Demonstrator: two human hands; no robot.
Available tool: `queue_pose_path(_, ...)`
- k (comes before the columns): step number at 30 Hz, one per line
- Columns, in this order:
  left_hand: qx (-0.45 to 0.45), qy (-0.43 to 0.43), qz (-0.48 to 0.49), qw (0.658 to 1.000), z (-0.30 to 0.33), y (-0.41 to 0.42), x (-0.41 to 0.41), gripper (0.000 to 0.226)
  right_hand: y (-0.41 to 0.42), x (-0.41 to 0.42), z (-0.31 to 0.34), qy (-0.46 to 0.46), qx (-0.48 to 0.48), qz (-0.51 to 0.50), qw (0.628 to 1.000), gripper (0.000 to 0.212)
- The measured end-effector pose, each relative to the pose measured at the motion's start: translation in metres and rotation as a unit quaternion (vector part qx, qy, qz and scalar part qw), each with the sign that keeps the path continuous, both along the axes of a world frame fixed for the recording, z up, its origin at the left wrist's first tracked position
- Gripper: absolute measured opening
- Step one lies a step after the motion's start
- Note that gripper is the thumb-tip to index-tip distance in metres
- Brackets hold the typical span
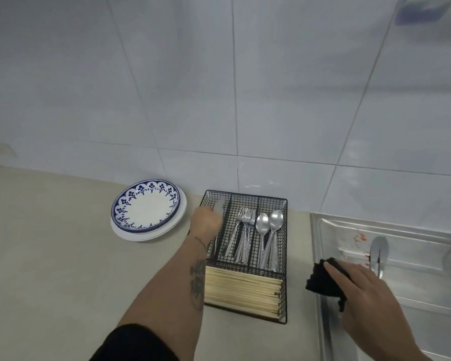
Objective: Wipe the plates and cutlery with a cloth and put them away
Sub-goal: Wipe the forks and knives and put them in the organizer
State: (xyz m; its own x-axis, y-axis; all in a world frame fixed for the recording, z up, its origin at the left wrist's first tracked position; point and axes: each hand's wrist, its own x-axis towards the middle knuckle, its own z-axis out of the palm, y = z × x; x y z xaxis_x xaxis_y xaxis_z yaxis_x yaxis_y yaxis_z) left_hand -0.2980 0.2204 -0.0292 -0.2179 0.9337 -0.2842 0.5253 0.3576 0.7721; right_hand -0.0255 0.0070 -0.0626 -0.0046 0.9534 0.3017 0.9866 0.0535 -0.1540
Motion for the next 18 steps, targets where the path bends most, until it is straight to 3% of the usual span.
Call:
queue_pose_path(4,-0.002,0.034,-0.024,0.999,-0.02,0.008,-0.003,0.01,-0.008,0.02,-0.014,-0.003,0.003,-0.016,1.0,0.089)
queue_pose_path(9,0.016,0.113,-0.064,0.991,-0.034,0.005,-0.009,0.025,-0.016,0.026,-0.004,0.012,-0.013,-0.036,0.999,0.085)
queue_pose_path(14,0.074,0.143,-0.072,0.984,-0.017,-0.014,0.016,0.048,-0.026,0.038,0.003,0.03,-0.077,-0.06,0.995,0.099)
queue_pose_path(18,0.138,0.115,-0.135,0.975,0.0,-0.052,0.07,0.039,-0.044,0.06,0.001,0.071,-0.036,-0.111,0.991,0.079)
